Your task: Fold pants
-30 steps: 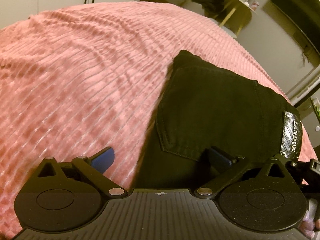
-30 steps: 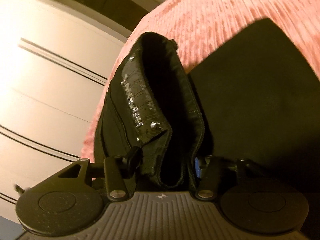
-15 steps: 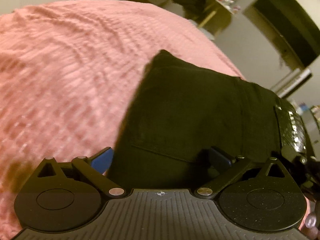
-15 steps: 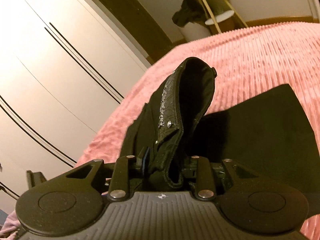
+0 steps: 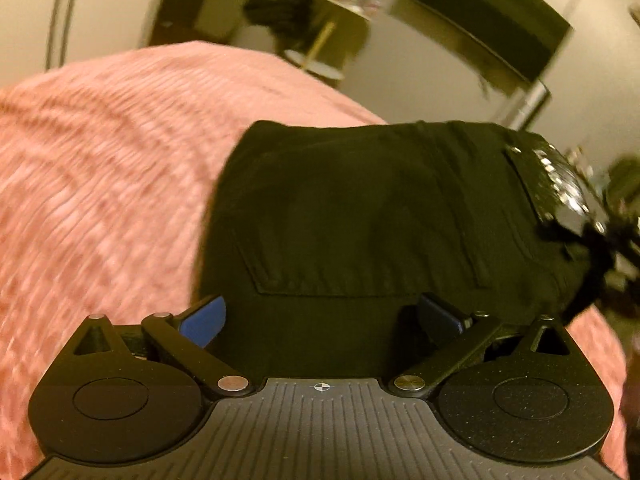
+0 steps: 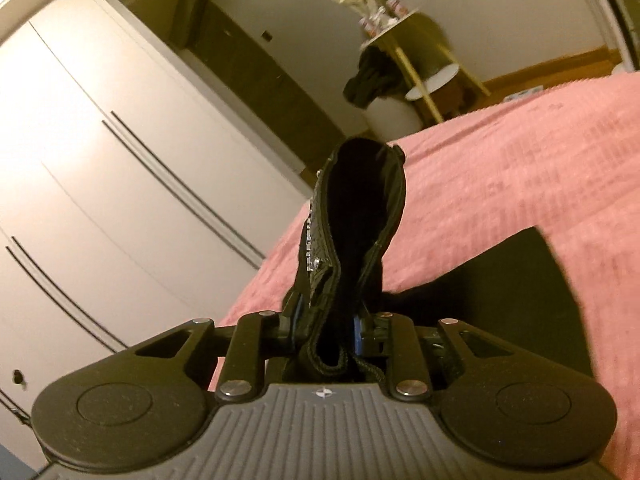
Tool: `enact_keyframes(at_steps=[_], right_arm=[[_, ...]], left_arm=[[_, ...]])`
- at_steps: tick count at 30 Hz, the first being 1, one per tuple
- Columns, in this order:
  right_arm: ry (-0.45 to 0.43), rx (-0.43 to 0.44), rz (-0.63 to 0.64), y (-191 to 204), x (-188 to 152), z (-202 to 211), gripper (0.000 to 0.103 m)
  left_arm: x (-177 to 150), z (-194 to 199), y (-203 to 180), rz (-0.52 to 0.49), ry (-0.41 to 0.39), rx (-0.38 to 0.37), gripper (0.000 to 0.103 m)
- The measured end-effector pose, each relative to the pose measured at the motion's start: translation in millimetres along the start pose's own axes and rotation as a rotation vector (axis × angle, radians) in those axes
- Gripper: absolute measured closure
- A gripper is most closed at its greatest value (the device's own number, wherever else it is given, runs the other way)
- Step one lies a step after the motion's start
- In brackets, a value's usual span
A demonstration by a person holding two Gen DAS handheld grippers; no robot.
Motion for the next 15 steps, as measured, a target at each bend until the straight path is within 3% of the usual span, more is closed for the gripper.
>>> enact_keyframes(at_steps=[4,9,11,13,15], right_arm=[[0.01,-0.098,0.0,-32.2,-5.5,7.6,0.083],[0.051,-0.188,-0.108,-78.3,-25.8,10.1,0.083],[0.048,-0.19,-0.137,-83.2,-22.4,9.5,0.076],[0.057,-0.242,-0.093,-81.3,-20.4,9.1,0.068],[0.07,-0.299,-0.051,-78.1,-22.7,9.0,0.066]], left_arm=[[-5.0,-5.3,-7.2,-0.061,0.017,0.042,0.0],[-4.1,-6.9,0.7,-0.029,0.028,0.069,0.0],[-1.5,-7.6,8.5,0.003,0.029,0.088,0.0],[2.0,-6.4,17.5,0.046,0.025,0.119,0.0],[4.9,-7.0,28.2,0.095,0.027,0.162,0.0]])
Point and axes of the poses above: each gripper's, at about its wrist camera, not at the fingertips, and z roughly against the way its jaws point, y to its left, x to its top, the point moved 6 cm from there along -z, roughly the way its jaws point, and after that the axes turned 14 degrees about x, right-handed, at the moved point
